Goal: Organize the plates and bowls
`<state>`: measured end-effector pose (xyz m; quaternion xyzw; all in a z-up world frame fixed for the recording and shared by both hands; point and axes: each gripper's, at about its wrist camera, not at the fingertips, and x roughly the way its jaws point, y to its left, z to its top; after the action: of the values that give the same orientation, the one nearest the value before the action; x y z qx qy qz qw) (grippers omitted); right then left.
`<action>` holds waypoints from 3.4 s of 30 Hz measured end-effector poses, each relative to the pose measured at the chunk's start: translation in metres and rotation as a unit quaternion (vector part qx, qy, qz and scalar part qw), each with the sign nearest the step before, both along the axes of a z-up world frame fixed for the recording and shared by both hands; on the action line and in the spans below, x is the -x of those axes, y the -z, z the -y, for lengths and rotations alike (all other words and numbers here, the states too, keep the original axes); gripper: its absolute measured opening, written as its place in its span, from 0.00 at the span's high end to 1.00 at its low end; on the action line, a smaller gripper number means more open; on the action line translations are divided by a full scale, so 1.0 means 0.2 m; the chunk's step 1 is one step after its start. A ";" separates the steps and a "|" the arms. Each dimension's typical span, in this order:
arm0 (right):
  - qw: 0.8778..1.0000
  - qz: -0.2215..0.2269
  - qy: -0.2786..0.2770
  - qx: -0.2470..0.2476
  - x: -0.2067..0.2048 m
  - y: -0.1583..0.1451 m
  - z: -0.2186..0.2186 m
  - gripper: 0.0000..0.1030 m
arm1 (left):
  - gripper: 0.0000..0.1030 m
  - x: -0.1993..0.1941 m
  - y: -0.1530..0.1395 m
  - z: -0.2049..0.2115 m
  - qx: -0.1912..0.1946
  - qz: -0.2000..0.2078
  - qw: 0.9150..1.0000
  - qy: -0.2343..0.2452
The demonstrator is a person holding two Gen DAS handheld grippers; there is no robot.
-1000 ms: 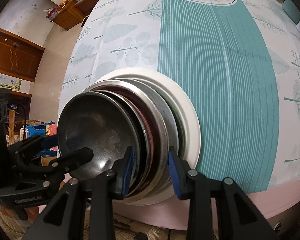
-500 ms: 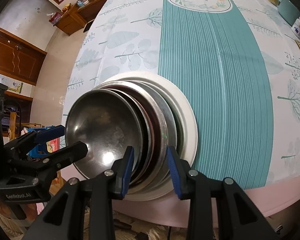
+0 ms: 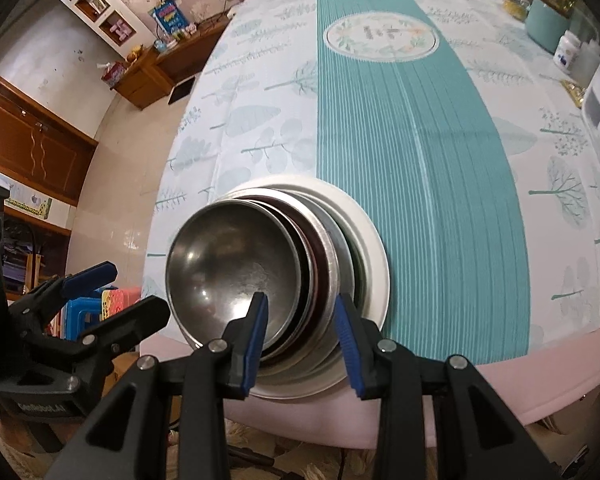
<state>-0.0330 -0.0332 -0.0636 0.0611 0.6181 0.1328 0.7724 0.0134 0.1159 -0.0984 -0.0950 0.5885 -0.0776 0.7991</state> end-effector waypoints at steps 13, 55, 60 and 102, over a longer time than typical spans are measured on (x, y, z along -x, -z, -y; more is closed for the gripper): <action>0.994 0.104 0.026 0.014 0.15 -0.29 0.00 0.58 | 0.01 0.12 -0.29 0.05 -0.029 0.084 0.996 -0.022; 0.981 0.174 0.056 0.067 0.29 -0.52 0.18 0.55 | 0.01 0.29 -0.56 0.27 -0.104 0.160 0.979 -0.068; 0.980 0.176 0.056 0.069 0.28 -0.52 0.18 0.55 | 0.01 0.29 -0.56 0.27 -0.104 0.160 0.979 -0.068; 0.979 0.190 0.043 0.066 0.25 -0.53 0.20 0.55 | 0.01 0.26 -0.57 0.30 -0.113 0.167 0.976 -0.086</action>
<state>-0.0824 -0.0732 0.0431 0.0101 0.4644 0.0676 0.8830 -0.0377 0.0561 0.0162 -0.0395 0.4412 0.0434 0.8955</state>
